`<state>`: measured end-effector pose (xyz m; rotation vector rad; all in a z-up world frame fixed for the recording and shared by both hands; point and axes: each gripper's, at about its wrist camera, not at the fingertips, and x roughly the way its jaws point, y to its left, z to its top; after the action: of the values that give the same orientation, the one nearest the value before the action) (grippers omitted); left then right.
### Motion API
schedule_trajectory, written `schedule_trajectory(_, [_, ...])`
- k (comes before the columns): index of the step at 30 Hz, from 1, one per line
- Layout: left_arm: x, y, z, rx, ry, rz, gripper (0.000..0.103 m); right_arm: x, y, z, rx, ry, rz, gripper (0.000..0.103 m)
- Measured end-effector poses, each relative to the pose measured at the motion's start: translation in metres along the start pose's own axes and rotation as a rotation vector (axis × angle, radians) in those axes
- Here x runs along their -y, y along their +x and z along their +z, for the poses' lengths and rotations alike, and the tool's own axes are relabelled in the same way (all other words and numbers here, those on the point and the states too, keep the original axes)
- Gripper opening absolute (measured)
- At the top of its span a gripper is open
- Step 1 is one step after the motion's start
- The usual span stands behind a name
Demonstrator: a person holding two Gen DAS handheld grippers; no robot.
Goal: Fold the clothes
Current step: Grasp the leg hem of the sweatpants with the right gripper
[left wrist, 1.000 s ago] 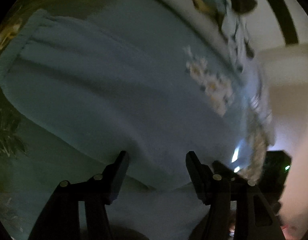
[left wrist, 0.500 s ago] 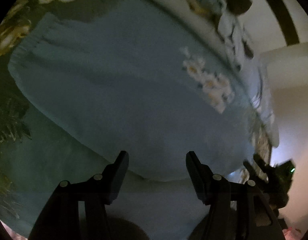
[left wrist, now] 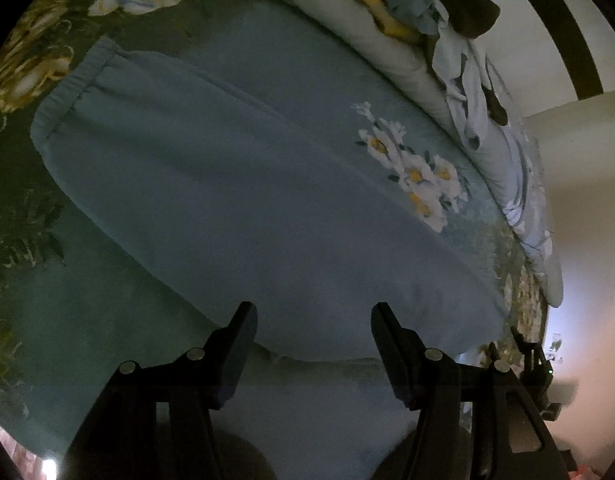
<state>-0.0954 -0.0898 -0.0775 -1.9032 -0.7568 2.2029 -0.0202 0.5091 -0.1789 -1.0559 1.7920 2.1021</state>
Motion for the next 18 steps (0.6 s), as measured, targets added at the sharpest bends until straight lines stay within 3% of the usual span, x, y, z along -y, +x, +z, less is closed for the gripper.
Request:
schedule_trajectory(5, [0.006,-0.002,0.001,-0.006,0.031,0.034,0.063,0.000,0.002,0.003,-0.007,-0.010,0.047,0.053])
schedule_trajectory(7, [0.008,-0.001,0.002,-0.011,0.032,0.040,0.063,0.000,0.005,0.005,-0.016,-0.019,0.074,0.027])
schedule_trajectory(8, [0.008,-0.002,0.002,-0.010,0.028,0.036,0.063,0.000,0.010,0.005,-0.027,-0.004,0.081,0.023])
schedule_trajectory(15, [0.005,-0.016,0.005,0.028,-0.011,0.012,0.063,-0.014,0.014,0.002,-0.027,-0.010,0.066,0.011])
schedule_trajectory(18, [-0.011,-0.023,0.006,0.044,-0.053,0.009,0.063,-0.044,0.005,-0.002,-0.027,-0.121,0.039,0.011])
